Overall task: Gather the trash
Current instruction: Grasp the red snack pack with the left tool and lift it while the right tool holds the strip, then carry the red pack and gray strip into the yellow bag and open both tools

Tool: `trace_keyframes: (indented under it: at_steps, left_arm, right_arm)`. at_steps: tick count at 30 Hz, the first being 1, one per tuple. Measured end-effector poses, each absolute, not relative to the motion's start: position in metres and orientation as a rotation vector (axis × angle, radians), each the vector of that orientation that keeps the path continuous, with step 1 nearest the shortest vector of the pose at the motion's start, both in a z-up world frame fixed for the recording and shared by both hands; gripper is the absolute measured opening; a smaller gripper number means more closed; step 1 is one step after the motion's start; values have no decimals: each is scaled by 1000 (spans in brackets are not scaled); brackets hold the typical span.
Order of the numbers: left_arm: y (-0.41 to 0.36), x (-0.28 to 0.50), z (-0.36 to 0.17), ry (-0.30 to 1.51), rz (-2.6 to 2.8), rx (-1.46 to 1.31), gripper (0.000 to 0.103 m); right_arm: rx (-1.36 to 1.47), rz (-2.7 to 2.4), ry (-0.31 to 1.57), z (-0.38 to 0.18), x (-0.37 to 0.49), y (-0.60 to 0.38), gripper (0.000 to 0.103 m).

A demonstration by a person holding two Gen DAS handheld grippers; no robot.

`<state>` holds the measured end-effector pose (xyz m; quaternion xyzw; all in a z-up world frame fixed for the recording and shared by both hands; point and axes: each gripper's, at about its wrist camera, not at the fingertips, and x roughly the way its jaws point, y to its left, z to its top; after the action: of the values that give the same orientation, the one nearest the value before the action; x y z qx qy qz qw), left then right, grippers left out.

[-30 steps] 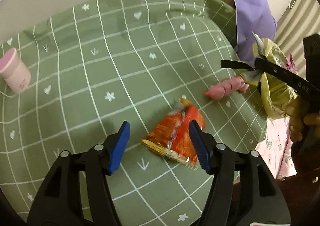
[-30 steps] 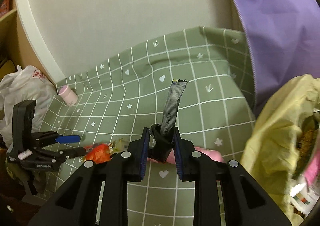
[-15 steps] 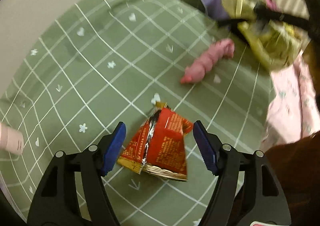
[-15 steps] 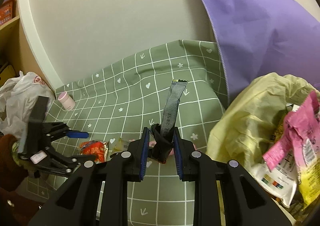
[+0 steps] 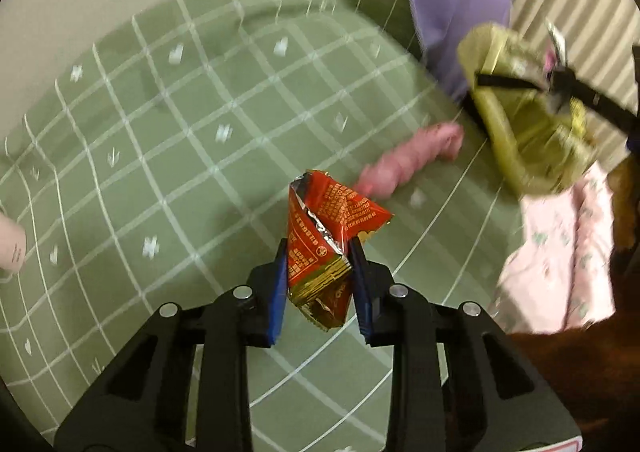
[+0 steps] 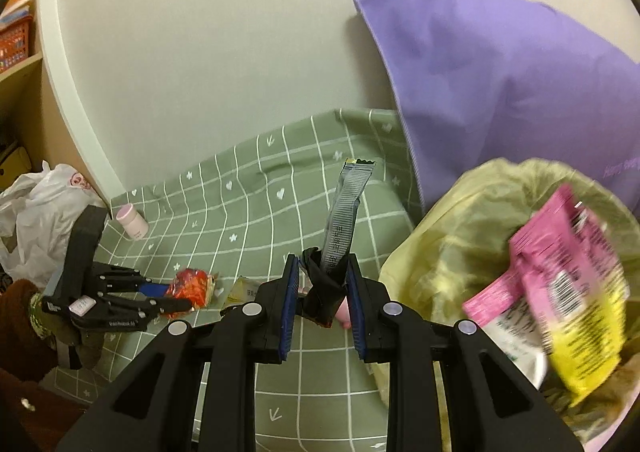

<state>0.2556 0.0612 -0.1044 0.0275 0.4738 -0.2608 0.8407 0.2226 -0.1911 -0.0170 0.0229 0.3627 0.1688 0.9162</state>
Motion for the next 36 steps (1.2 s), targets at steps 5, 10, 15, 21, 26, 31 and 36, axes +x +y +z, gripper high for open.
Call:
trace_keyframes:
  at_steps: [5,10,15,21,26,31,36]
  left_arm:
    - [41,269,-59,894,-600,6,27]
    - [-19,280,10,720,-717,25,27]
    - [-93,287,49,642,-857,56,27]
    - [-166,291,31,715,-950,152,28]
    - [-207,295,2,795,-967,227,28]
    - [-228,310,-22,883,-951,244,28]
    - [-241,324,-32,916,-948,260,28]
  right_arm:
    - [27,298,671,14,210,-209,23]
    - [8,200,582,57,191,-244,23]
    - [-14,70,541,81,179,-281,23]
    - [28,-58,592,71,170,-328,23]
    - [43,-63,686,39,174,-343,23]
    - [72,-30,766,8,192,-352,23]
    - [64,-3,820,-20,218,-357,23]
